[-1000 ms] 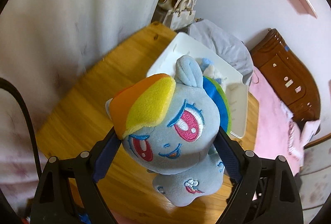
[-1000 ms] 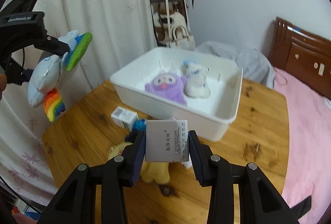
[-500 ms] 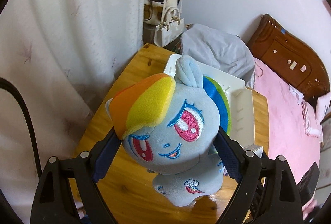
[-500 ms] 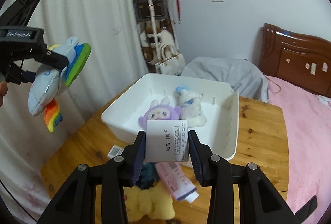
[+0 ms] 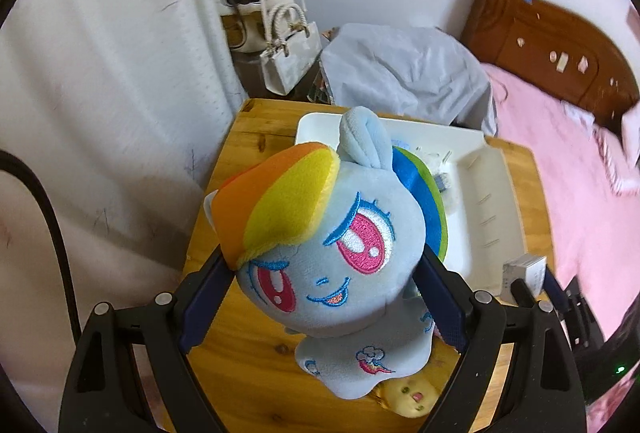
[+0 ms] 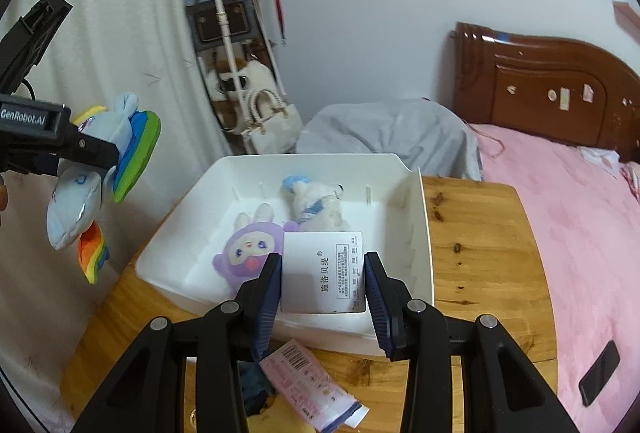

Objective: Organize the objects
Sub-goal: 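Carry the pony and white box to the tray and release both, then withdraw both tools from the tray toward the remaining items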

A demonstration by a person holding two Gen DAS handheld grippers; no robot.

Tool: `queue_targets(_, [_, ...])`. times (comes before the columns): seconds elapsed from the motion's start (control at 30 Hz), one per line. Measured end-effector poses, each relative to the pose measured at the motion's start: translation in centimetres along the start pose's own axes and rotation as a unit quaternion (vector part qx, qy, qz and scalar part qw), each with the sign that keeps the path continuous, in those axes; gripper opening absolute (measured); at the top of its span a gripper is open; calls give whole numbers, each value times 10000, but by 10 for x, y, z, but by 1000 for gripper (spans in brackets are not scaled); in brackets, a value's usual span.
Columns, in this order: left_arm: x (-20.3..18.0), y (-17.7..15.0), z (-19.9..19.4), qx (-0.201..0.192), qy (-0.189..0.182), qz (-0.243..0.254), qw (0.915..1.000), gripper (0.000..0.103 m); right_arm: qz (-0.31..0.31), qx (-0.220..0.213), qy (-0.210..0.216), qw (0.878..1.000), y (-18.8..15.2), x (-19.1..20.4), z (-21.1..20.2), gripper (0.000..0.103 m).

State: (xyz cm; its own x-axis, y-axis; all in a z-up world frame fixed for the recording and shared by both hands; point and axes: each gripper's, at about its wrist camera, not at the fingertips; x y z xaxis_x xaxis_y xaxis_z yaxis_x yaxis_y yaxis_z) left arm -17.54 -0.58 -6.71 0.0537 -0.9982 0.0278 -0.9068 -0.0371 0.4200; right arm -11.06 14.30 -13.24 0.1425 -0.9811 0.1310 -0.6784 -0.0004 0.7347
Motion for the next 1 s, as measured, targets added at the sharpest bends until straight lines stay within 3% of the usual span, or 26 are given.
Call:
queue_targets(0.5, [-10, 19, 47, 178, -1, 563, 9983, 91, 286, 23, -380, 9989, -6, -1, 32, 41])
queue_targets(0.73, [-11, 24, 45, 93, -54, 625, 9980, 91, 363, 63, -433, 9984, -7, -3, 35, 43])
queue_targets(0.83, [-12, 24, 41, 23, -68, 635, 9980, 91, 379, 44, -405, 9985, -6, -3, 34, 53])
queue_targets(1.0, [-14, 22, 31, -72, -78, 667, 9977, 91, 220, -23, -339, 9992, -3, 1, 25, 53])
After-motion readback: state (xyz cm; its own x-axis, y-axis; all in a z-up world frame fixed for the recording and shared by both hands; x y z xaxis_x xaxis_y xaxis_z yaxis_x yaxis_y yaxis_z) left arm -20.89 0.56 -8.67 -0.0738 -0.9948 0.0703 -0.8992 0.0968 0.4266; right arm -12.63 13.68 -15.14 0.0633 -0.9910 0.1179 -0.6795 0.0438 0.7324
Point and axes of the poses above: each gripper's, at about its wrist camera, not at the fingertips, and z roughly the way its jaws point, x to its left, y to its top, and after that the axes turned 3 degrees about x, right-handed
